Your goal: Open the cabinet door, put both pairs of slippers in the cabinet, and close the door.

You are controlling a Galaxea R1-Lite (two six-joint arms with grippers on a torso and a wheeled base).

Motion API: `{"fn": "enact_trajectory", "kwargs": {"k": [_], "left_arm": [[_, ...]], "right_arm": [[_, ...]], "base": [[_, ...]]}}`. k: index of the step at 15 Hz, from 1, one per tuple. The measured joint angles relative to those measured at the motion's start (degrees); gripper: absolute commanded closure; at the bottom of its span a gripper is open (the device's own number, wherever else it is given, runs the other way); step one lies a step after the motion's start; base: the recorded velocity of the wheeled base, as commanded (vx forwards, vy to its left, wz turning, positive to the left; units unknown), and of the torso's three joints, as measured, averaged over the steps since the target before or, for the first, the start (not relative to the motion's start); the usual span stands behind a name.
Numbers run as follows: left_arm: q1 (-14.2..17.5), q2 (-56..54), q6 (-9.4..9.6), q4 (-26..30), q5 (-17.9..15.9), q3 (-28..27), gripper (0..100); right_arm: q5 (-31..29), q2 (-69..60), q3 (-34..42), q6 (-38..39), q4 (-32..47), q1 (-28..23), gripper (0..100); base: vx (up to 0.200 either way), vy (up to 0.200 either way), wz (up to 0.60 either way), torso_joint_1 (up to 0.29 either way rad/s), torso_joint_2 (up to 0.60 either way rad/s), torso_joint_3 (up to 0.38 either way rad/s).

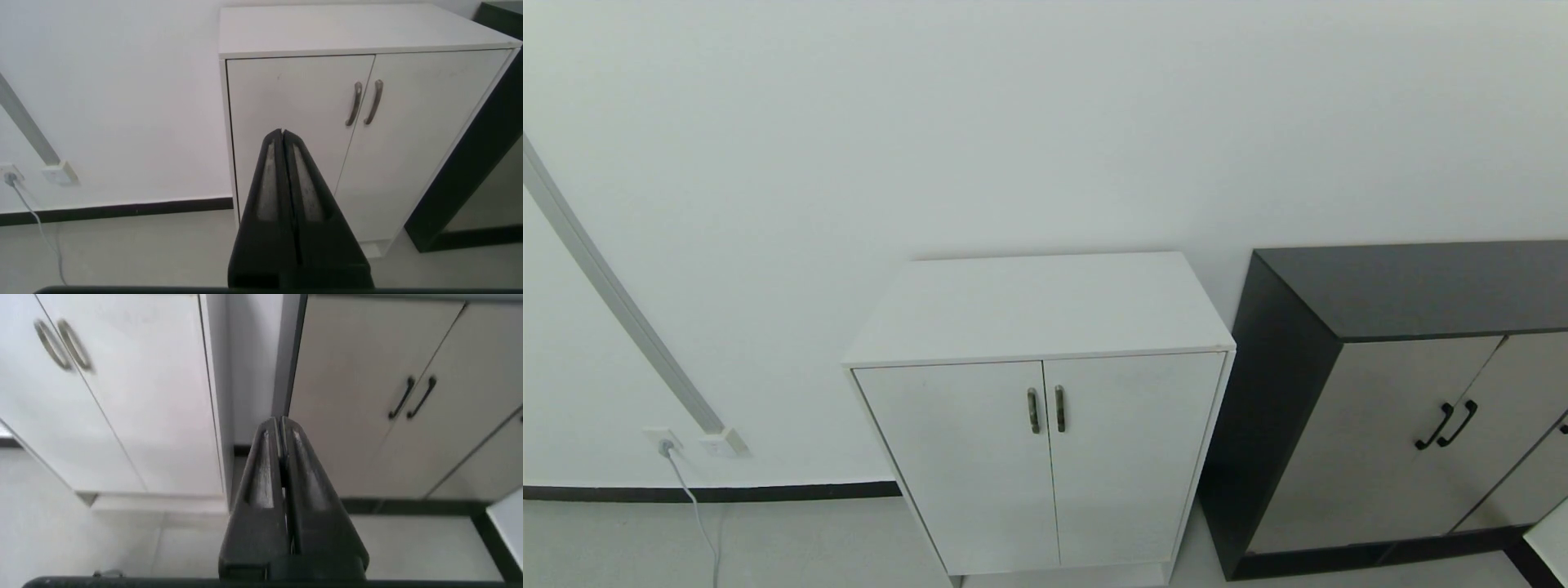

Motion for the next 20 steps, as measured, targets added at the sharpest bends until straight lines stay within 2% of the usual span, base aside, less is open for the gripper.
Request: {"fn": "enact_trajectory", "kwargs": {"k": [8,12,20], "left_arm": [[0.0,0.0,-0.16,0.0,0.0,0.0,100],[0.0,0.0,-0.11,0.0,0.0,0.0,100],[0.0,0.0,-0.01,0.0,-0.2,0.0,100]], "right_arm": [[-0.3,-5.6,0.0,4.5,-0.3,1.1,100],[-5.5,-5.8,0.0,7.2,-0.5,1.1,100],[-5.5,-5.9,0.0,7.0,-0.5,1.1,100]], "base": [[0.000,0.000,0.00,0.000,0.00,0.000],[0.000,0.000,0.00,0.000,0.00,0.000],[0.000,0.000,0.00,0.000,0.00,0.000]]}}
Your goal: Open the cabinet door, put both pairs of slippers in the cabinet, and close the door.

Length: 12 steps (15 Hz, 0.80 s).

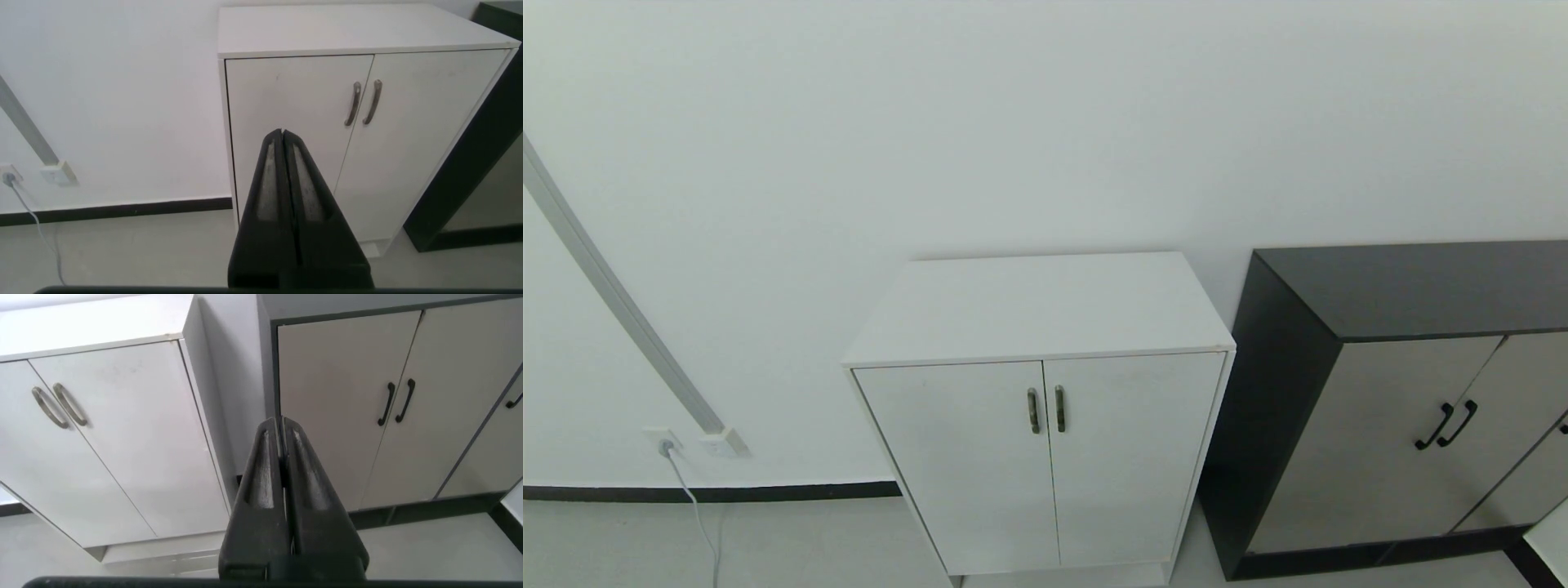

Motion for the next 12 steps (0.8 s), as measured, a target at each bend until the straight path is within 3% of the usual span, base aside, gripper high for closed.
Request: {"fn": "enact_trajectory", "kwargs": {"k": [12], "left_arm": [[0.0,0.0,0.00,0.0,0.0,0.0,100]], "right_arm": [[0.0,0.0,0.0,-0.1,0.0,0.0,100]], "base": [[0.000,0.000,0.00,0.000,0.00,0.000]]}}
